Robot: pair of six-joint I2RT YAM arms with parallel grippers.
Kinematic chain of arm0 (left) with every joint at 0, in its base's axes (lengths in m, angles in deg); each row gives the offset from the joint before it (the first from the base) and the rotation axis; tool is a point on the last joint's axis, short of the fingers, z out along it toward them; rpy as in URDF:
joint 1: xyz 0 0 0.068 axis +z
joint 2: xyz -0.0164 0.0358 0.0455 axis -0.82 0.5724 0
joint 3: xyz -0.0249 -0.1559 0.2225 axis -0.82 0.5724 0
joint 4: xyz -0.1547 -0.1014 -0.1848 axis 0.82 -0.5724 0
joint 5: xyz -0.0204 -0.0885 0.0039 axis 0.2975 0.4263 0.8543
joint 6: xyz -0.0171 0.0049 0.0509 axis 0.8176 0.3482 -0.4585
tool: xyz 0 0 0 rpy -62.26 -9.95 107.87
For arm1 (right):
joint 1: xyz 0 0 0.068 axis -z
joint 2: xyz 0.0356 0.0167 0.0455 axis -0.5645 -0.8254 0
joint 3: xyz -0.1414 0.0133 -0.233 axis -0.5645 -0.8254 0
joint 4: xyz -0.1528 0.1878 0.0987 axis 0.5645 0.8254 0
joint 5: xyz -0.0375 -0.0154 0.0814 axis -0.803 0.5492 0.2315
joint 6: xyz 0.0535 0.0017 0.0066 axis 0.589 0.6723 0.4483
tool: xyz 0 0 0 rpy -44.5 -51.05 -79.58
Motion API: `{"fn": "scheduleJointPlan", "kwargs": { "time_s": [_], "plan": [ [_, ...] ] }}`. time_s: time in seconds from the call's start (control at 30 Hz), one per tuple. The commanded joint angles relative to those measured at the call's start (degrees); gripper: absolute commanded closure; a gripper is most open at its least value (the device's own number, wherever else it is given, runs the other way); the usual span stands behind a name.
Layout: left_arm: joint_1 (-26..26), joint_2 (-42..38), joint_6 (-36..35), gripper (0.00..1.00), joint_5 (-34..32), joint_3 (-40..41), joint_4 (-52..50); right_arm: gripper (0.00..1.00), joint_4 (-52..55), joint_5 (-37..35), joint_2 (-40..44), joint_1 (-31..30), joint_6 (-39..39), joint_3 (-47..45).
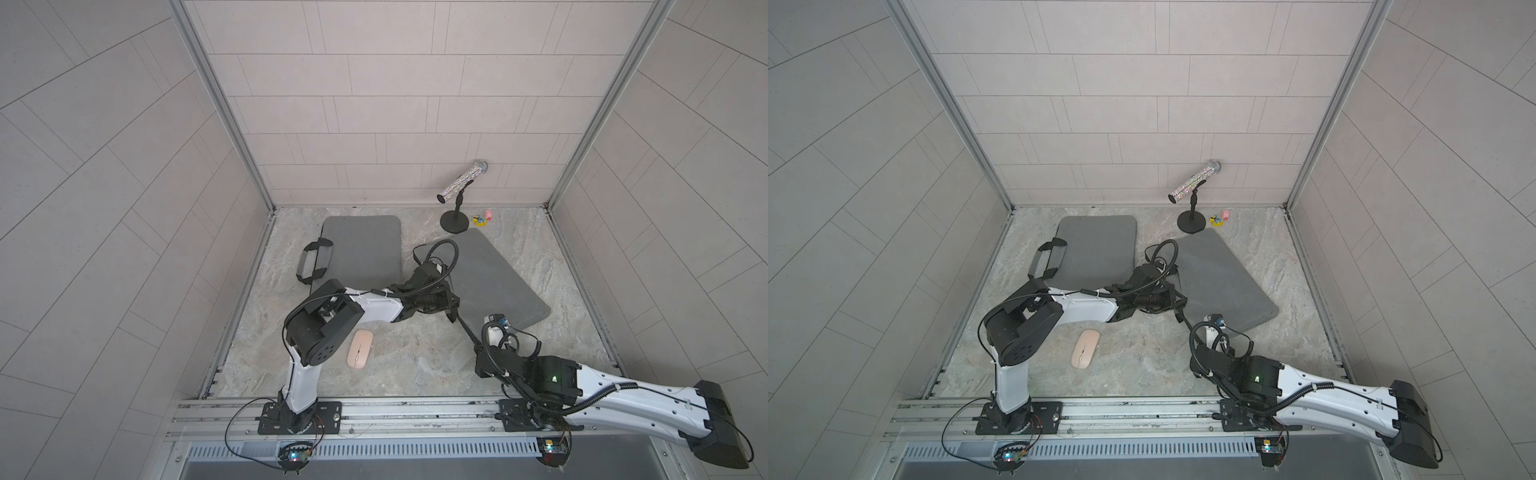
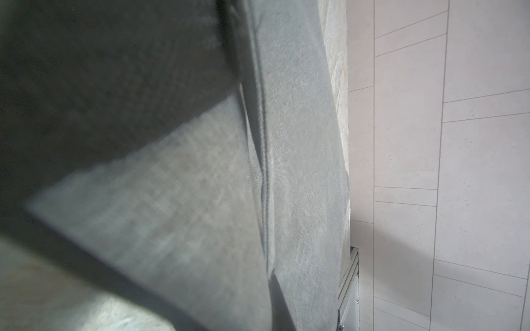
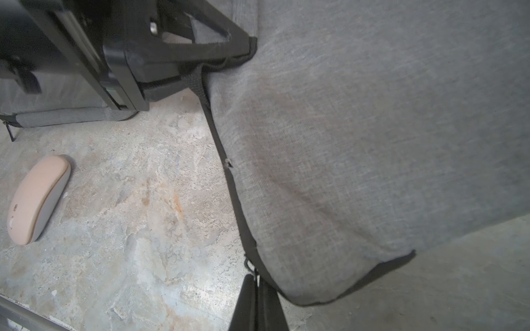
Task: Put the mouse into the laptop bag
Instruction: Zip the zipper on the zippered laptop bag.
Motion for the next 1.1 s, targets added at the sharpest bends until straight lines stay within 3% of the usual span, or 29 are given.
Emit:
{"fn": "scheduleJointPlan", "kwargs": {
  "time_s": [0.0,0.3,0.33,0.37,0.4,0.47,0.6,0.8,0.93,1.07],
  "plan": [
    [4.85,3.58,-3.22,1.0,-5.53,-4.36,-0.81,1.0,1.63,2.51,0.62,-1.43,0.85,0.98],
    [6.72,8.07,-3.8,1.0,-4.16,-9.43,-2.37,1.0,1.57,0.59,0.5,-1.7,1.54,1.19],
    [6.72,7.89,-3.61,0.93,-3.63,-9.16,-2.44,1.0,1.49,-0.12,0.5,-1.63,1.81,1.24],
    [6.71,7.56,-3.11,0.81,-2.92,-8.7,-2.84,1.0,1.08,-0.85,0.41,-1.7,2.01,1.23],
    [6.59,6.88,-2.77,0.61,-2.77,-7.62,-2.5,1.0,0.33,-1.77,0.16,-1.67,1.94,1.11],
    [6.2,4.79,-0.71,0.39,-2.67,-3.22,0.57,1.0,-2.36,-3.25,-0.57,-1.56,1.26,0.78],
    [4.13,-1.42,5.4,0.22,-3.43,10.33,12.08,1.0,-5.78,-4.75,-3.41,-0.55,-1.77,2.52],
    [-2.46,-5.73,12.86,0.11,-5.13,22.62,28.15,1.0,-9.5,-3.29,-7.31,1.28,-4.22,4.29],
    [-7.25,-6.66,14.56,0.11,-7.85,23.45,30.26,1.0,-13.25,-0.37,-9.08,1.28,-5.2,3.89],
    [-10.67,-8.0,14.19,0.19,-12.0,23.09,27.83,1.0,-13.69,-0.05,-8.36,1.3,-5.1,3.06]
  ]
}}
